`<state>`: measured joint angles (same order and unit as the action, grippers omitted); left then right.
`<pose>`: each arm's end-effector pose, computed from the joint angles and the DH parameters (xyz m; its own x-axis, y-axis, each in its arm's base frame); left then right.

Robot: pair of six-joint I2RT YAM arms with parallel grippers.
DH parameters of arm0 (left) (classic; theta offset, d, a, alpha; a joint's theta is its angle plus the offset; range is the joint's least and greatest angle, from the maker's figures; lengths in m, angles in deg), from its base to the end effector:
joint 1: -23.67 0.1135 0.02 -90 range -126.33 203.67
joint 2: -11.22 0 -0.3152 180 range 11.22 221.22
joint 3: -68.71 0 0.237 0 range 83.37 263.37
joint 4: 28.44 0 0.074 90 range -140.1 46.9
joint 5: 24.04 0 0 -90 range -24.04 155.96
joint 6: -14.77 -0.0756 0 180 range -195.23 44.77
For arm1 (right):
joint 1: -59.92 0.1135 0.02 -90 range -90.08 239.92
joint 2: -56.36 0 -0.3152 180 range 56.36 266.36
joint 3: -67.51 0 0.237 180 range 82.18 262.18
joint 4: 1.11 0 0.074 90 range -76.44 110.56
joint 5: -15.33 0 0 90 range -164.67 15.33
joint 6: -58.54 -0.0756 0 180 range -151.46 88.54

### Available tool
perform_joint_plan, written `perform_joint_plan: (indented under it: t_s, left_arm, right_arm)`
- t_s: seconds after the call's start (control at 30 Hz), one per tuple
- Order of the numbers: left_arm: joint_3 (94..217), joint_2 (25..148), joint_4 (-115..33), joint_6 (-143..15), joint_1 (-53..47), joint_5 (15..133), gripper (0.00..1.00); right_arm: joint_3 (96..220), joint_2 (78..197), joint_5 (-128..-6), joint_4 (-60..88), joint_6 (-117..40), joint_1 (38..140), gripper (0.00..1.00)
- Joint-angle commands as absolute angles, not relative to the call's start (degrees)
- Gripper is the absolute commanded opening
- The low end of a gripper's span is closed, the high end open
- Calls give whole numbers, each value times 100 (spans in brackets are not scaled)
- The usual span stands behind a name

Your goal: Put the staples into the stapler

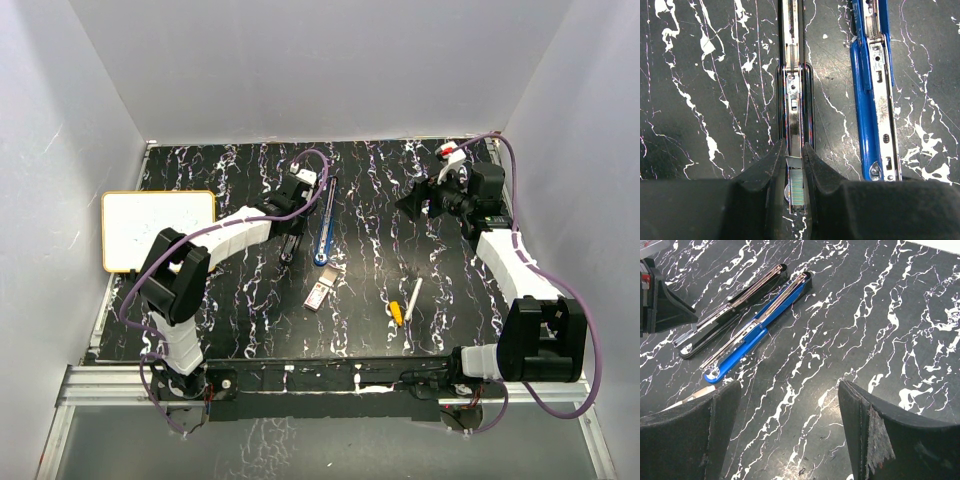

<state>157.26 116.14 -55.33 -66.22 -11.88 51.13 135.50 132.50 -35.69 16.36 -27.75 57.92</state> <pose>0.3657 -0.2376 0.2505 -0.6150 0.2534 -0.7467 0.3180 0.9462 0.0592 0.3003 0.0371 0.3285 -0.3963 -0.0365 -0.9174 -0.5666 0.7960 0.2131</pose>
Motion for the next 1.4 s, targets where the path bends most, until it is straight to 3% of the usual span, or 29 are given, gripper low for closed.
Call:
perform_joint_plan:
  t_s: [0.0, 1.37]
  left_arm:
    - [15664, 11599, -5522, -6618, -1219, 5031, 0]
    - [15680, 11636, -5464, -6695, -1249, 5038, 0]
  right_arm:
    - [13499, 13159, -3497, 1320, -2805, 5752, 81]
    - [13440, 13168, -3322, 1253, -2937, 5683, 82]
